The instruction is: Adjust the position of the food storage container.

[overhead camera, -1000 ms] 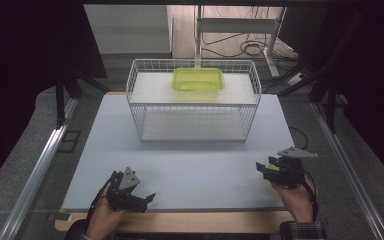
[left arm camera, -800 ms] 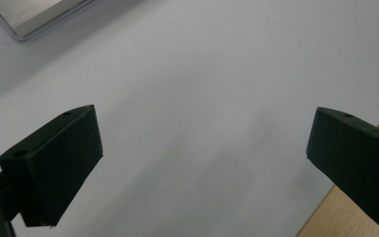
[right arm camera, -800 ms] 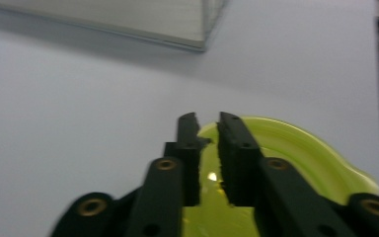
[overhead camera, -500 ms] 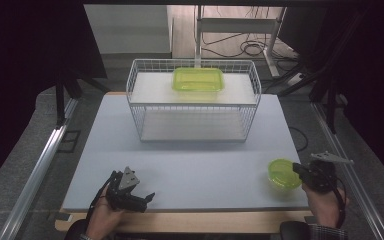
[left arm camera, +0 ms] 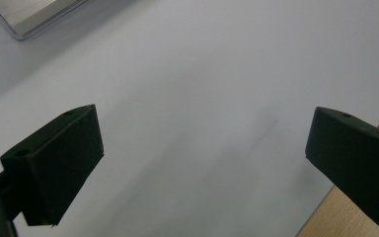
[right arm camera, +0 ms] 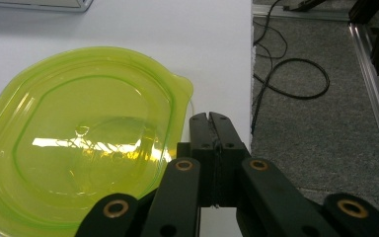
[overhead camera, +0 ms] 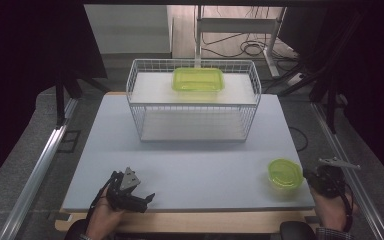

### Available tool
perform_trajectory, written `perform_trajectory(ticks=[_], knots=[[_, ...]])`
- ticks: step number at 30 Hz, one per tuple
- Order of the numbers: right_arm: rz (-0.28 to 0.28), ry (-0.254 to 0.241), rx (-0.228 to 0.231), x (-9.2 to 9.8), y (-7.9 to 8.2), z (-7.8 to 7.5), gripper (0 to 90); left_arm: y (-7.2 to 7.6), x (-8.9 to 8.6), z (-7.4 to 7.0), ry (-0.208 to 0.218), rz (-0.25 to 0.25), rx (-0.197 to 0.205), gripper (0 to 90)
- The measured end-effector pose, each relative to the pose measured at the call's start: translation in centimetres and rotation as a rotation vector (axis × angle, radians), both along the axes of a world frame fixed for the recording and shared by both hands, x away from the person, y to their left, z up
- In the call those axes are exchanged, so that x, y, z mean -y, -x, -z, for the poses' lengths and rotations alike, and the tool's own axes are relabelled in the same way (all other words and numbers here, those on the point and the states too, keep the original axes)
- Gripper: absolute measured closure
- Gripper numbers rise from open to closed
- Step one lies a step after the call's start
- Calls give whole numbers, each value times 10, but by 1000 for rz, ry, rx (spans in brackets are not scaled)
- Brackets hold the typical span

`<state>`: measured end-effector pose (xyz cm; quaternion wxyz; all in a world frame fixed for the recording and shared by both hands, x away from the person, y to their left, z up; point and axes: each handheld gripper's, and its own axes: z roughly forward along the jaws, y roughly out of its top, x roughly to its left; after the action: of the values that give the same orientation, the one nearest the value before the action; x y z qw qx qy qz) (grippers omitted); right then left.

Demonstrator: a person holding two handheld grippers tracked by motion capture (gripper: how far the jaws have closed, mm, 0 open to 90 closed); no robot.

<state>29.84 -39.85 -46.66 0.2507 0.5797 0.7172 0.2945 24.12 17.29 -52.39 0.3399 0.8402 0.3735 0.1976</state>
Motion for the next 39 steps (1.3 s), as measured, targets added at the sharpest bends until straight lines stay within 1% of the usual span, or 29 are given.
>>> perform_trajectory(ticks=[5, 11, 13, 18, 22, 25, 26, 28, 29, 30, 31, 35, 37, 39], knots=[[-2, -22, -11, -3, -1, 2, 889, 0, 0, 0, -3, 1, 1, 7], [-24, -67, -22, -16, -3, 2, 890, 0, 1, 1, -9, 2, 1, 7], [-39, -73, -26, -23, -4, 2, 890, 0, 1, 1, -10, 3, 1, 7], [-91, -76, -55, -41, -6, 6, 890, 0, 2, 1, -12, 4, 1, 8], [-132, -96, -79, -59, -5, 7, 890, 0, 2, 1, -17, 6, 1, 8], [-175, -107, -84, -70, -4, 9, 889, 0, 2, 1, -17, 6, 1, 8], [-182, -103, -81, -73, -3, 8, 887, 0, 2, 1, -18, 6, 1, 8], [-182, -94, -67, -72, -1, 7, 875, 1, 2, 1, -18, 7, 0, 8], [-172, -81, -58, -71, 0, 6, 874, 0, 2, 1, -19, 8, 0, 8], [-163, -64, -55, -68, 2, 6, 874, 0, 2, 1, -20, 7, 0, 8], [-157, -63, -61, -66, 4, 8, 874, 0, 2, 1, -21, 7, -1, 8], [-160, -85, -124, -62, 11, 20, 882, 0, 3, 1, -22, 10, -3, 9], [-182, -107, -145, -65, 13, 25, 884, 0, 3, 1, -24, 12, -3, 9], [-206, -124, -154, -68, 14, 27, 884, 0, 3, 2, -26, 13, -4, 9]])
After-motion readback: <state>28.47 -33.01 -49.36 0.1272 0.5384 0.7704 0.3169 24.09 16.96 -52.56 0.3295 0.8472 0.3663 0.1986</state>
